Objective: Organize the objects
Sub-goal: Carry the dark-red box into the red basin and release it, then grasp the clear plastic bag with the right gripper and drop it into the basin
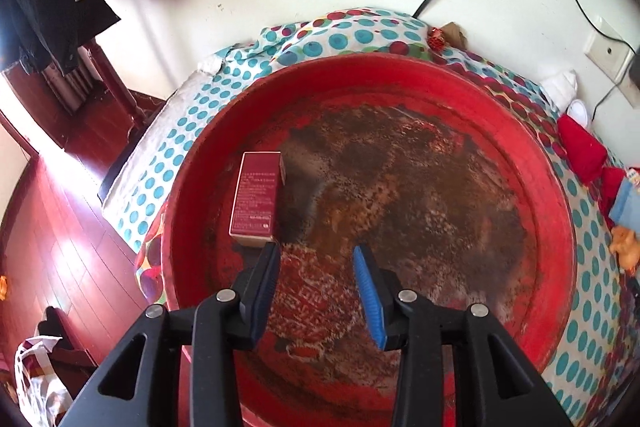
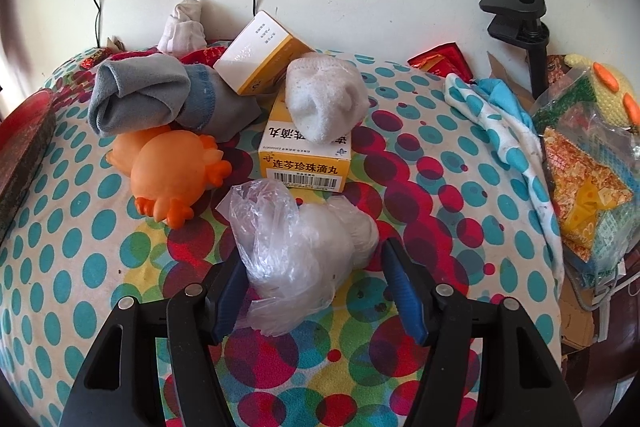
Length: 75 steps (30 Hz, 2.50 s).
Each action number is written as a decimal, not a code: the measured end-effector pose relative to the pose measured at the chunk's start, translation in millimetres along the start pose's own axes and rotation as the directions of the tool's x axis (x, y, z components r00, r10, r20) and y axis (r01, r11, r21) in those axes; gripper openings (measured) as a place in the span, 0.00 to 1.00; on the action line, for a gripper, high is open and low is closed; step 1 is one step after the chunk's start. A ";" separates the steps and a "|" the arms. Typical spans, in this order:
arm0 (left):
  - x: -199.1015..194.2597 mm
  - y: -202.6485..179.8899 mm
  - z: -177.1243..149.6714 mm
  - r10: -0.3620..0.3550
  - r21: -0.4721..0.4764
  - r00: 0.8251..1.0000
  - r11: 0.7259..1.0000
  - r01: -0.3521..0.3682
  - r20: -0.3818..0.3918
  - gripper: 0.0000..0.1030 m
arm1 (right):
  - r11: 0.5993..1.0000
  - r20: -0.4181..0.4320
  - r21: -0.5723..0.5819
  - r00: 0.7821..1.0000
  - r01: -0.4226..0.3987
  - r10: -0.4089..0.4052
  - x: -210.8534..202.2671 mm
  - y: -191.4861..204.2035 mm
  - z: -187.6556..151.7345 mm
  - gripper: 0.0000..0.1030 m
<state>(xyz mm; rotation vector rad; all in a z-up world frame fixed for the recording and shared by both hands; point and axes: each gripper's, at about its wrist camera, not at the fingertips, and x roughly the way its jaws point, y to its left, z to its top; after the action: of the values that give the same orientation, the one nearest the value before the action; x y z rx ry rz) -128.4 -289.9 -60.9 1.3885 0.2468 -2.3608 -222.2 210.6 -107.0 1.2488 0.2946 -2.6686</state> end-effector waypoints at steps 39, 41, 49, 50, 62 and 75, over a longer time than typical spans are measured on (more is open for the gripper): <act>5.6 1.4 -29.5 0.040 0.042 0.997 0.998 -0.043 0.072 0.42 | 0.986 -0.009 0.163 0.999 -0.029 0.031 -6.2 20.9 3.8 0.31; 5.5 0.3 -29.3 0.042 0.047 0.996 0.998 -0.046 0.072 0.42 | 0.985 -0.001 0.165 0.999 -0.043 0.044 -14.5 25.6 2.2 0.31; 3.8 0.3 -29.1 0.036 0.046 0.997 0.998 -0.039 0.072 0.42 | 0.989 0.035 0.026 0.989 -0.144 0.143 -55.4 89.7 1.9 0.31; 3.5 1.2 -29.1 0.033 0.043 0.997 0.998 -0.036 0.072 0.42 | 0.988 0.039 0.013 0.987 -0.156 0.156 -59.0 97.8 3.0 0.31; 1.6 16.4 -24.3 0.054 0.006 0.995 0.999 -0.054 0.088 0.42 | 0.924 0.006 -0.187 0.941 -0.332 0.339 -87.0 225.5 21.6 0.31; 2.8 42.3 -19.8 0.048 -0.072 0.996 0.997 -0.042 0.079 0.42 | 0.865 -0.069 -0.294 0.912 -0.407 0.405 -68.0 341.2 37.5 0.31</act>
<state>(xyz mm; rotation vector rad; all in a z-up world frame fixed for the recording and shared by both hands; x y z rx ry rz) -96.2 -322.3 -71.3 1.2506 0.2699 -2.3427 -123.4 -122.5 -65.9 1.0800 0.3769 -2.1649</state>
